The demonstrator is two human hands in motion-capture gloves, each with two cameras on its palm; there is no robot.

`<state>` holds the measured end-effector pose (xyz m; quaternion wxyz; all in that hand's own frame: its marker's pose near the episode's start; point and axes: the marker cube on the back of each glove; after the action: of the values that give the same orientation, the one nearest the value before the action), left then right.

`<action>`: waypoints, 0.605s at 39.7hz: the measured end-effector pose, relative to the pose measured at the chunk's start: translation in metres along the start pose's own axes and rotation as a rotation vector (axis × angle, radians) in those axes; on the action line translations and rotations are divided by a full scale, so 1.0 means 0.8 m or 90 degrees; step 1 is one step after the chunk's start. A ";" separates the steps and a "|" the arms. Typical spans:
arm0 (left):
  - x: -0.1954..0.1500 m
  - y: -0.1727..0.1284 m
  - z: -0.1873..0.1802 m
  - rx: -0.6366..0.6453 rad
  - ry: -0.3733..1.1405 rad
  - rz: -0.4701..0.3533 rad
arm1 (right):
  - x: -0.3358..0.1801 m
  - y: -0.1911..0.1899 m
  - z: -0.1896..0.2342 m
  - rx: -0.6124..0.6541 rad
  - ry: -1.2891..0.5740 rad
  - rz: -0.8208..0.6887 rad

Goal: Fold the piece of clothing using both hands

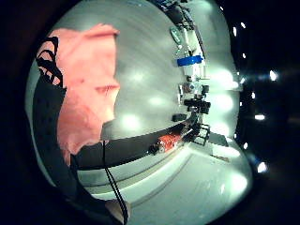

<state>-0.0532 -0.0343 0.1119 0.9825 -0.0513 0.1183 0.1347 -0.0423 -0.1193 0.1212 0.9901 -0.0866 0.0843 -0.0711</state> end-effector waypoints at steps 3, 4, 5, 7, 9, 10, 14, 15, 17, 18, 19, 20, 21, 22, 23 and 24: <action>-0.007 -0.007 -0.006 -0.022 -0.042 -0.075 | 0.005 -0.026 -0.006 -0.008 -0.007 0.023; -0.009 -0.010 -0.003 -0.047 -0.052 -0.108 | 0.007 -0.039 -0.004 -0.017 -0.010 0.033; -0.013 -0.015 0.003 -0.079 -0.054 -0.137 | 0.007 -0.053 -0.001 -0.032 -0.014 0.043; -0.023 -0.034 0.027 -0.140 -0.041 -0.178 | 0.003 -0.076 0.006 -0.076 -0.020 0.065; -0.034 -0.055 0.058 -0.191 -0.027 -0.211 | -0.006 -0.095 0.014 -0.118 -0.021 0.083; -0.040 -0.064 0.073 -0.215 -0.026 -0.228 | -0.011 -0.106 0.021 -0.133 -0.020 0.088; -0.060 -0.089 0.129 -0.295 -0.018 -0.260 | -0.026 -0.157 0.063 -0.181 -0.019 0.095; -0.063 -0.093 0.139 -0.314 -0.011 -0.263 | -0.029 -0.166 0.072 -0.190 -0.018 0.097; -0.069 -0.099 0.157 -0.344 -0.008 -0.268 | -0.034 -0.178 0.085 -0.194 -0.011 0.099; -0.073 -0.102 0.164 -0.351 -0.013 -0.271 | -0.035 -0.182 0.089 -0.189 -0.006 0.099; -0.077 -0.104 0.169 -0.352 -0.022 -0.274 | -0.035 -0.183 0.090 -0.179 -0.001 0.098; -0.081 -0.107 0.172 -0.345 -0.033 -0.279 | -0.034 -0.183 0.090 -0.166 0.003 0.097; -0.084 -0.109 0.172 -0.332 -0.043 -0.283 | -0.032 -0.181 0.088 -0.148 0.004 0.094; -0.086 -0.110 0.170 -0.314 -0.051 -0.285 | -0.029 -0.178 0.084 -0.128 0.003 0.093; -0.086 -0.109 0.165 -0.295 -0.055 -0.285 | -0.024 -0.174 0.079 -0.108 0.001 0.095; -0.085 -0.108 0.159 -0.277 -0.055 -0.284 | -0.017 -0.169 0.073 -0.092 -0.002 0.102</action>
<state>-0.0653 -0.1173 0.2580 0.9579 -0.2791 0.0306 -0.0596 -0.0623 -0.2393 0.2050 0.9840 -0.1510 0.0940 0.0143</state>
